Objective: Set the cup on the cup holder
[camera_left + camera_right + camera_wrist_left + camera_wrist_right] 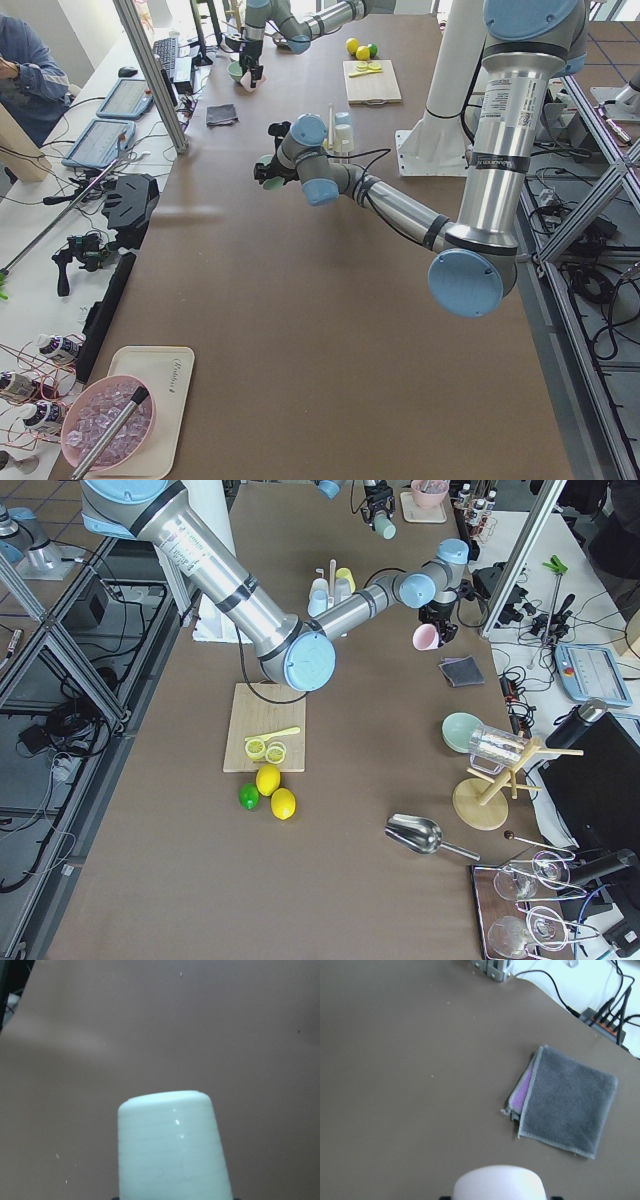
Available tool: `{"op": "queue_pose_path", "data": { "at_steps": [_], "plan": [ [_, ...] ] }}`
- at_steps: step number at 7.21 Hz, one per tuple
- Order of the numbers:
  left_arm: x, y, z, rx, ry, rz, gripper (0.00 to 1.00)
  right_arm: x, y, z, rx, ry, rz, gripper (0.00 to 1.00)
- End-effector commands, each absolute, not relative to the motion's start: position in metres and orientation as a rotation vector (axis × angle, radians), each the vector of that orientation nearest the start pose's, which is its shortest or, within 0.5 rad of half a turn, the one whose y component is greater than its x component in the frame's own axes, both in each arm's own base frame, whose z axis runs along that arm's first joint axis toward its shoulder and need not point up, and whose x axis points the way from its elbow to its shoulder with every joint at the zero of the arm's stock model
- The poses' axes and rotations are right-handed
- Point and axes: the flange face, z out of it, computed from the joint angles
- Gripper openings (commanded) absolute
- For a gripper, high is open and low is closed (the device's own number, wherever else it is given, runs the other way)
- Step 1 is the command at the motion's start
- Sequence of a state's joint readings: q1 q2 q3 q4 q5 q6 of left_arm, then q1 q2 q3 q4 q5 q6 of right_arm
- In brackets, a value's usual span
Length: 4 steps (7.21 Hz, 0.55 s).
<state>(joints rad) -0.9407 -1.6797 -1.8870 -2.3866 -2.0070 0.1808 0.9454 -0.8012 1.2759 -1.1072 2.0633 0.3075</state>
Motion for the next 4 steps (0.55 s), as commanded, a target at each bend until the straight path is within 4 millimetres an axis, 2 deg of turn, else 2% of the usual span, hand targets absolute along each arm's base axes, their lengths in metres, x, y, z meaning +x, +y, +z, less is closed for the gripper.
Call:
{"op": "queue_pose_path", "data": {
  "at_steps": [1,3,4],
  "plan": [
    [0.222,-0.434,0.347,1.378,0.811,0.887,0.74,-0.389,-0.664,0.238,0.808,-0.915,-0.508,0.0],
    [0.23,-0.407,0.336,1.475,0.973,0.83,0.74,-0.381,-0.65,0.228,0.958,-1.026,-0.439,0.0],
    [0.237,-0.395,0.329,1.502,1.06,0.806,0.74,-0.374,-0.64,0.234,1.015,-1.091,-0.405,0.0]
  ]
}}
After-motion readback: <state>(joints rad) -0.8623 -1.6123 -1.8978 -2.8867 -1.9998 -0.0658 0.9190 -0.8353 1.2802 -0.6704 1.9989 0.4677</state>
